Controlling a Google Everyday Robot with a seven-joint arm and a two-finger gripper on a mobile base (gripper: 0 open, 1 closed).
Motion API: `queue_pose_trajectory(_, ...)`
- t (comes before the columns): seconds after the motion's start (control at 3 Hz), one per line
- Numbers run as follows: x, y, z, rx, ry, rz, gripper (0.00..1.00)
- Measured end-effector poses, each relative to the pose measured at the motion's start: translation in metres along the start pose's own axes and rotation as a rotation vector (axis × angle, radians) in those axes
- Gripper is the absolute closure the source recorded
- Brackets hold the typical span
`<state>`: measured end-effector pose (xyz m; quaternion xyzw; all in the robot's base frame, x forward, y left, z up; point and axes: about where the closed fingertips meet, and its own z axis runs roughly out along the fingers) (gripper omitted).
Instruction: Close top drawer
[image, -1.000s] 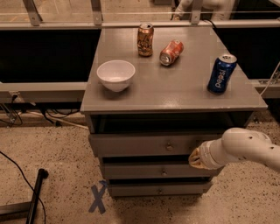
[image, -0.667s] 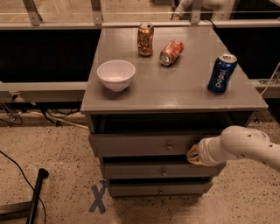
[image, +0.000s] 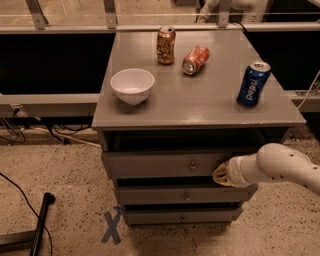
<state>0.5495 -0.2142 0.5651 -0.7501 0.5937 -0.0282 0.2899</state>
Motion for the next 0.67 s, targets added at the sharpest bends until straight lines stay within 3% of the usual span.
queue_pose_trajectory(0.33, -0.002, 0.015, -0.004, 0.011, -0.019, -0.011, 1.0)
queue_pose_trajectory(0.67, -0.006, 0.05, -0.017, -0.011, -0.04, -0.022, 1.0)
